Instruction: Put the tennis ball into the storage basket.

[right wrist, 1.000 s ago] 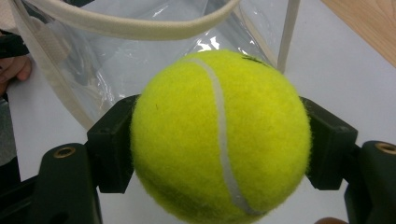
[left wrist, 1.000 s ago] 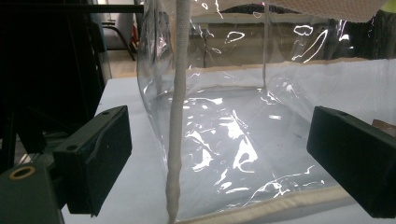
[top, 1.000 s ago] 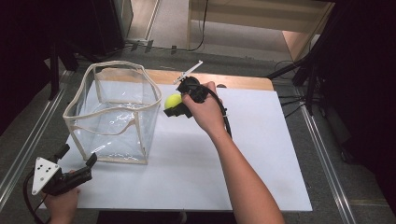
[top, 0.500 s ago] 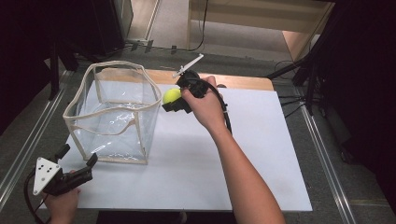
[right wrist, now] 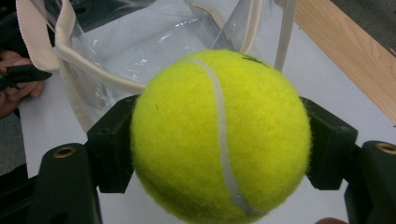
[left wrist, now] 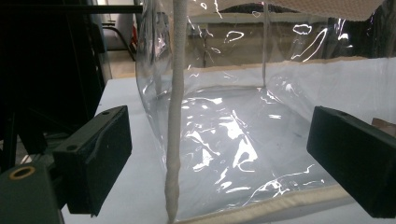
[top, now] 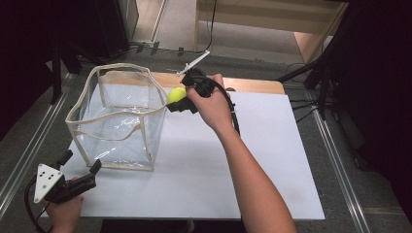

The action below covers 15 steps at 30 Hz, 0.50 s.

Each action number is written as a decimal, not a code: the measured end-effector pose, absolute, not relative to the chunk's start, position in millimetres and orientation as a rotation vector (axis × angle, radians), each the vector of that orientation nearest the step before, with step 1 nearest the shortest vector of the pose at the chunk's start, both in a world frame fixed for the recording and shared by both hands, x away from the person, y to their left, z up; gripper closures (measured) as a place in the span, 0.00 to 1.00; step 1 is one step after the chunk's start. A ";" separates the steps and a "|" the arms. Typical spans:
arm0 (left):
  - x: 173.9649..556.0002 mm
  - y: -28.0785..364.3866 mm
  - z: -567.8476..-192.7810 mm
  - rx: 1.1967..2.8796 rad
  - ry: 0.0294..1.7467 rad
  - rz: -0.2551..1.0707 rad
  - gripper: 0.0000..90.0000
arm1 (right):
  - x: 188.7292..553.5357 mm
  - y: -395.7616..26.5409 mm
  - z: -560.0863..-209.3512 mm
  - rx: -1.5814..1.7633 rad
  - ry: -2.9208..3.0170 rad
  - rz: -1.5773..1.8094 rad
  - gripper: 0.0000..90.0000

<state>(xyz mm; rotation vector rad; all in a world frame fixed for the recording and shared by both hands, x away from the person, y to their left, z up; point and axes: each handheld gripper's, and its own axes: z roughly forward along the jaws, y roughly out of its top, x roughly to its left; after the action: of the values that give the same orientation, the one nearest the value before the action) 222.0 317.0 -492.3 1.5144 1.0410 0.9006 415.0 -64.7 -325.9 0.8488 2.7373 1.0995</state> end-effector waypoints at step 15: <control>221.8 317.2 -492.2 1.510 1.045 0.896 0.08 | 418.8 -55.5 -310.2 0.809 2.727 1.106 0.26</control>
<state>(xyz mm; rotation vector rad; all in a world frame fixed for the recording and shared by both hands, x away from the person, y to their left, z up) 221.8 317.2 -492.2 1.5101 1.0455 0.8957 418.8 -55.5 -310.2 0.8086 2.7269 1.1058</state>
